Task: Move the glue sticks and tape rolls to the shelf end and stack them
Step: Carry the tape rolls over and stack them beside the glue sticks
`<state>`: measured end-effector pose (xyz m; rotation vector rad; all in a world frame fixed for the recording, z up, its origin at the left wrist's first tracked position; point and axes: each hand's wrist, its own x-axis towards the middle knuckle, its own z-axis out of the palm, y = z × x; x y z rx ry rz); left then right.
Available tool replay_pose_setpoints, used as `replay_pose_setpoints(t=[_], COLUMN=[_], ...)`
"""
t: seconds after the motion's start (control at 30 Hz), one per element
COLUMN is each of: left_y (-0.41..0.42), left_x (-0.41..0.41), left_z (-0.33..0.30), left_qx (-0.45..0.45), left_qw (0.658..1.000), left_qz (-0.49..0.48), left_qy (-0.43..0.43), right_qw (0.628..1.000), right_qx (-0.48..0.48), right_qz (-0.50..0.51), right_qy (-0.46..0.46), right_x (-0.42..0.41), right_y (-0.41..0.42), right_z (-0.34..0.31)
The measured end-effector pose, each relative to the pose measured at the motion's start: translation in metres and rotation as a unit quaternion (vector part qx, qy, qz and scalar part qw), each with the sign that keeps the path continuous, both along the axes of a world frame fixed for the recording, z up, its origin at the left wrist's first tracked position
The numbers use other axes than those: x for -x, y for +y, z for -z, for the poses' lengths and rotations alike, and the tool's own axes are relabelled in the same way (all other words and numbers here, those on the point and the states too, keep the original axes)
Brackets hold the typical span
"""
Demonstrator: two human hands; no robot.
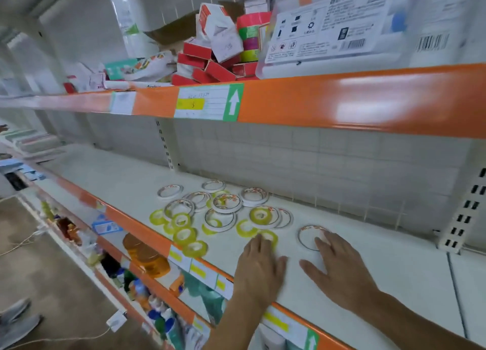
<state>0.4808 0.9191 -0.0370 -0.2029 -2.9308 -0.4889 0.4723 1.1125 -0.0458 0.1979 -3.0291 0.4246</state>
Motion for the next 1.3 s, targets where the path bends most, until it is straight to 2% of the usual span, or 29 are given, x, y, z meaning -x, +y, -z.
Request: replay_pose_setpoints(t=[0.1,0.13,0.2,0.27,0.37,0.47,0.6,0.73,0.83,0.97,1.13,1.3], left_y=[-0.001,-0.001,-0.002,-0.002,-0.004,-0.005,-0.006,-0.005,-0.005,-0.004,-0.005,-0.007], left_x=[0.004,0.005,0.007,0.011,0.014,0.014,0.01,0.007,0.009,0.008,0.004,0.005], left_z=[0.01,0.012,0.014,0.015,0.013,0.013,0.015,0.012,0.011,0.011,0.009,0.002], left_qx=[-0.024,-0.035,-0.062,-0.073,-0.015,-0.041,-0.112,-0.095,-0.079,-0.113,-0.171,-0.181], left_qw=[0.995,0.993,0.99,0.992,0.995,0.994,0.989,0.993,0.995,0.992,0.983,0.982], left_qz=[0.031,0.047,0.079,0.09,0.096,0.099,0.091,0.063,0.046,0.043,0.061,0.058], left_qy=[0.091,0.104,0.102,0.059,-0.012,-0.009,0.032,0.04,0.029,0.028,0.04,-0.009], right_qw=[0.993,0.986,0.98,0.983,0.994,0.999,0.995,0.993,0.994,0.993,0.992,0.99], right_qx=[0.019,0.03,0.046,0.051,0.031,0.03,0.033,0.023,0.041,0.065,0.045,0.046], right_qz=[0.012,0.017,0.032,0.044,0.041,0.03,0.063,0.092,0.095,0.099,0.115,0.123], right_qy=[0.116,0.164,0.192,0.172,0.098,0.022,0.065,0.076,0.044,0.005,-0.033,-0.046], right_x=[-0.001,0.0,-0.003,-0.004,-0.001,0.001,-0.001,-0.004,-0.01,-0.016,-0.024,-0.042], right_y=[-0.002,-0.003,-0.003,-0.003,0.0,-0.002,-0.003,-0.005,-0.005,-0.007,-0.01,0.002], right_z=[0.006,0.008,0.01,0.012,0.013,0.005,0.004,0.004,-0.002,-0.011,-0.023,-0.031])
